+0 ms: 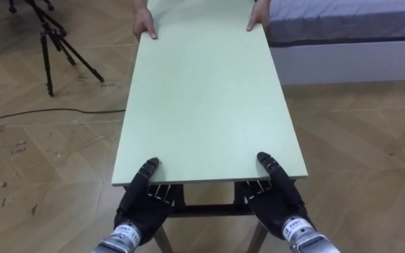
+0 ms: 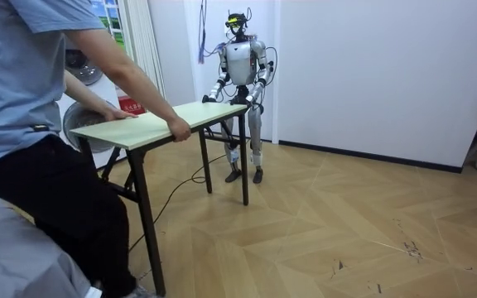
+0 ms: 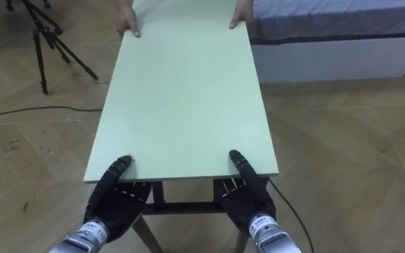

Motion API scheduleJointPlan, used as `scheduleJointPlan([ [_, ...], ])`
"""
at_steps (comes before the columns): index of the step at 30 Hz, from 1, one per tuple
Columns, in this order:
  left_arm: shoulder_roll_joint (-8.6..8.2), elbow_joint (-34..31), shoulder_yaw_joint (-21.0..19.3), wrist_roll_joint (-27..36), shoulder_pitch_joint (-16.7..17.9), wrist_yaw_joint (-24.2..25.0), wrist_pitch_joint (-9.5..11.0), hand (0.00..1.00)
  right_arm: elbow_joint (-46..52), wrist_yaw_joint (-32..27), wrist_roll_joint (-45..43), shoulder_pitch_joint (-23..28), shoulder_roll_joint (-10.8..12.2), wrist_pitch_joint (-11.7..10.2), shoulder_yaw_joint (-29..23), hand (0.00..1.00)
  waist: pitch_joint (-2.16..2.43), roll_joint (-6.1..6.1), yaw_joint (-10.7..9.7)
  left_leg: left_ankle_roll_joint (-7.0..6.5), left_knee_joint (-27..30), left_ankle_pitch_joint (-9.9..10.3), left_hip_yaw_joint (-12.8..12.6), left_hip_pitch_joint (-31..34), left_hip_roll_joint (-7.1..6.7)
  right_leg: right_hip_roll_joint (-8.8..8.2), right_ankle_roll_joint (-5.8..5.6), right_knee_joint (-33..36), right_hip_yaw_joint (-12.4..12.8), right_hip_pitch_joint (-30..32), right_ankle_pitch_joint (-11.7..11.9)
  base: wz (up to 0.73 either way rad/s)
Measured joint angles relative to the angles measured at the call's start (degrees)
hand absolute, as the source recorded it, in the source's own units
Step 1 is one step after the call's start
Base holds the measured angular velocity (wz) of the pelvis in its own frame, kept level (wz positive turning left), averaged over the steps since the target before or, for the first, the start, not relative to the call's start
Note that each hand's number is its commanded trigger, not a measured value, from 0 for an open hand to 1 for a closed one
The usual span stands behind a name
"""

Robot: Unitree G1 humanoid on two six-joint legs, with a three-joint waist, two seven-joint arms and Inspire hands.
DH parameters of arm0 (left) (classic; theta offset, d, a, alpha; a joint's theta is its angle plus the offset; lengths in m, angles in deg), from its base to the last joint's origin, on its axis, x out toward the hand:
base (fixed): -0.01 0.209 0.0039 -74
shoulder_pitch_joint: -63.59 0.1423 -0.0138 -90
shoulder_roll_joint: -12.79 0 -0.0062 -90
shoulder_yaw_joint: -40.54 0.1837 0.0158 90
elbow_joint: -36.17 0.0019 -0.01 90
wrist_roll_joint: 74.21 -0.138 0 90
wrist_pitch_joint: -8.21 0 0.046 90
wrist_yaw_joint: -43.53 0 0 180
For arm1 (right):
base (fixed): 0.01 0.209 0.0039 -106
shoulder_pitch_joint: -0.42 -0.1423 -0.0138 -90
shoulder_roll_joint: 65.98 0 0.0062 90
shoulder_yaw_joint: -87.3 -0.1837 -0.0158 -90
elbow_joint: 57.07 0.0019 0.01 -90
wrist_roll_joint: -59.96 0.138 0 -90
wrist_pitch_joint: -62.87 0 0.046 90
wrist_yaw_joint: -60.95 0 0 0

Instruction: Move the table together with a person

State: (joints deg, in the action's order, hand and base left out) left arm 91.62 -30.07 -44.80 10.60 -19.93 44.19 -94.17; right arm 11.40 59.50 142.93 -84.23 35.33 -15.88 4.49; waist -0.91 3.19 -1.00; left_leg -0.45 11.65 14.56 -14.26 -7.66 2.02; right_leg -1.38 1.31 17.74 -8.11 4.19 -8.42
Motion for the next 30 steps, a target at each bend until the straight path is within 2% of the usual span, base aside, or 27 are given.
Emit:
scheduleJointPlan([
  [12,-0.13,-0.17,-0.03,-2.45,0.95,2.42,0.1,1.0,0.59,-0.01,-1.61,0.05,-0.07,-0.2,-0.07,1.0,0.04,-0.07,-0.28,-0.01,0.01,0.0,-0.06,0.17,-0.57,-0.34,-0.21,0.52,-0.07,0.41,-0.14,0.0],
  [14,-0.13,-0.86,-0.06,-2.96,1.21,2.55,0.1,1.0,1.47,-0.01,-1.87,0.32,-0.18,-0.26,-0.08,1.0,0.03,-0.07,0.28,-0.01,0.0,0.0,-0.35,0.28,-0.64,-0.35,-0.21,0.98,0.17,0.95,-0.23,-0.08],
  [19,-0.15,-5.17,-0.04,-6.49,4.38,2.57,0.09,1.0,3.72,0.41,-3.29,1.68,-0.16,-0.5,0.04,1.0,0.16,-0.26,0.75,-0.01,0.05,0.0,-0.63,0.77,-0.61,-0.3,-0.2,1.15,0.22,1.69,-0.23,-0.03],
  [24,-0.61,-8.91,0.17,-8.98,6.68,2.64,0.41,1.0,6.47,1.41,-4.33,3.5,-0.14,-2.1,0.44,1.0,0.19,-0.38,1.08,-0.01,0.11,0.0,-0.66,2.39,-0.64,-0.58,-0.19,2.18,-0.18,3.7,-0.22,0.0],
  [27,-2.14,-10.14,0.57,-10.44,7.4,2.94,1.88,1.0,7.99,1.44,-4.48,4.39,-0.12,-3.52,0.49,1.0,0.13,-0.58,1.14,-0.01,0.17,0.0,-0.83,3.55,-0.64,-0.92,-0.19,2.9,-0.58,5.03,-0.24,0.04],
  [28,-2.38,-10.72,1.13,-10.65,7.61,3.12,2.29,1.0,8.84,1.44,-4.59,5.0,-0.04,-4.58,0.5,1.0,0.15,-0.67,1.19,-0.01,0.22,-0.01,-0.84,4.19,-0.66,-1.09,-0.2,2.88,-0.85,5.53,-0.24,0.06],
  [30,-2.49,-11.6,1.88,-10.62,8.5,3.4,3.06,1.0,9.11,2.08,-4.72,5.37,0.0,-5.31,0.54,1.0,0.17,-0.69,1.21,-0.01,0.32,-0.01,-0.81,4.69,-0.7,-1.17,-0.21,2.88,-0.89,5.96,-0.25,0.03],
])
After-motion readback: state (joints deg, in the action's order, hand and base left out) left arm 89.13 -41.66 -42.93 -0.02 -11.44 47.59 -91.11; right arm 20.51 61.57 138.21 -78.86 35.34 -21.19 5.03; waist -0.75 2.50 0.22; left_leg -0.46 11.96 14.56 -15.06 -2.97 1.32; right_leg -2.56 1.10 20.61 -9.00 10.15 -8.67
